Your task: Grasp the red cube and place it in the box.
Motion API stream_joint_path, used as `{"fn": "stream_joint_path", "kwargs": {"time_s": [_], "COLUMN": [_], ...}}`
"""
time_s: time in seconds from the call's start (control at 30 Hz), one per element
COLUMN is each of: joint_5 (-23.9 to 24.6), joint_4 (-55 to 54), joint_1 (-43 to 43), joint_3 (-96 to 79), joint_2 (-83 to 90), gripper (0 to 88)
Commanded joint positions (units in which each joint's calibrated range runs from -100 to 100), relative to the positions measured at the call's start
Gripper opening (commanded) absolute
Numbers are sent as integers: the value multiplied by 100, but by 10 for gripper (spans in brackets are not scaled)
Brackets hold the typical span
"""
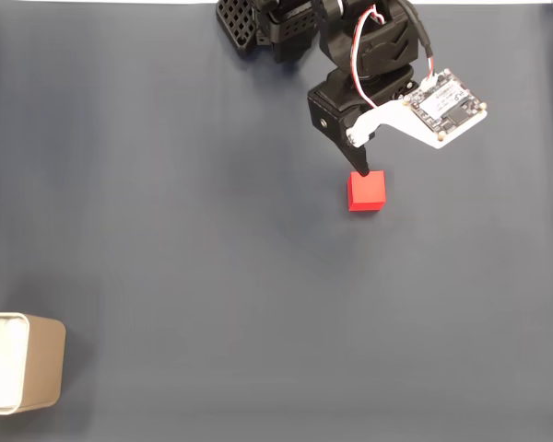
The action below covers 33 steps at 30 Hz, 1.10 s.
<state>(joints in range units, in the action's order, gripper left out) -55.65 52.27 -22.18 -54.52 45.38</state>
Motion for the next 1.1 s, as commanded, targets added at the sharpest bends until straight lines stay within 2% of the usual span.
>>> {"fn": "stream_joint_path", "kwargs": {"time_s": [0.0, 1.07], "joint_5": [127, 664], "joint_4": [-243, -1055], "joint_1": [95, 66], "joint_3": [-59, -926], "joint_2": [3, 46], "gripper": [334, 344]}}
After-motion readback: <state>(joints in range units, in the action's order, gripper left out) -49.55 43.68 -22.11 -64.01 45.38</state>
